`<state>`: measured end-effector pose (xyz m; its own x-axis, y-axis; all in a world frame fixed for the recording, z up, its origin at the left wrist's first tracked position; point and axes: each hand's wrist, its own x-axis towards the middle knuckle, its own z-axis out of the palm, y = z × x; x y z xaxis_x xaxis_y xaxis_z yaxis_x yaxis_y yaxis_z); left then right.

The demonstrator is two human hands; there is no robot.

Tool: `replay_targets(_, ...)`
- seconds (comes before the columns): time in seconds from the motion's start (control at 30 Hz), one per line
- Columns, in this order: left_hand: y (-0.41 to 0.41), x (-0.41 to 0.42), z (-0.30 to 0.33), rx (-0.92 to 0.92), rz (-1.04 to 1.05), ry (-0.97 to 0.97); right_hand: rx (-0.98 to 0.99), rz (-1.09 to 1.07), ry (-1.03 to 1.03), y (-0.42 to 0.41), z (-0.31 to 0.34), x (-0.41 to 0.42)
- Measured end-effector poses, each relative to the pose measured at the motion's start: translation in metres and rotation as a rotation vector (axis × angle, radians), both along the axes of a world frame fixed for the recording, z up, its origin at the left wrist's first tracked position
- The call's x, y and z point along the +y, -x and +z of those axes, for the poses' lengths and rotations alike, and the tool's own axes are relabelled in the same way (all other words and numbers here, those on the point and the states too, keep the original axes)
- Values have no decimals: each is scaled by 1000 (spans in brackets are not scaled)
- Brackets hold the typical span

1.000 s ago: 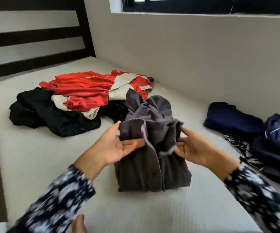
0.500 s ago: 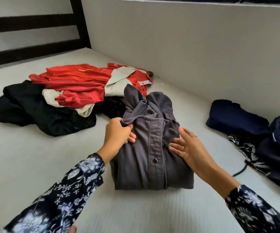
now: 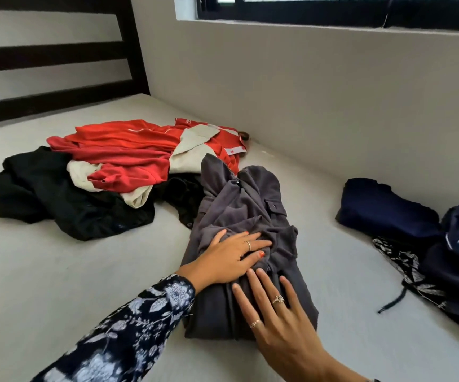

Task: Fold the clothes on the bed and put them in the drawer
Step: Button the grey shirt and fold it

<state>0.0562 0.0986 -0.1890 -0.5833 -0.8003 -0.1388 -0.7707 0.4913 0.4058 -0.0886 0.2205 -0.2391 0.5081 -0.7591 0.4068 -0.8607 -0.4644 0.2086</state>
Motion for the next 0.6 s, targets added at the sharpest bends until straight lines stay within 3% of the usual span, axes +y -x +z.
replay_targets(0.27,1,12,7,-12,-22,-2,-37,6,-259,-17,42,-7)
replay_targets(0.37,-2,26,24,-13,-108,-95,-72,49,-253,-12,67,19)
replay_targets(0.5,-17,65,26,131,-266,-285,-47,136,-193,-6,92,75)
replay_targets(0.6,-25,92,18,195,-274,-451,-11,147,-214,-5,102,98)
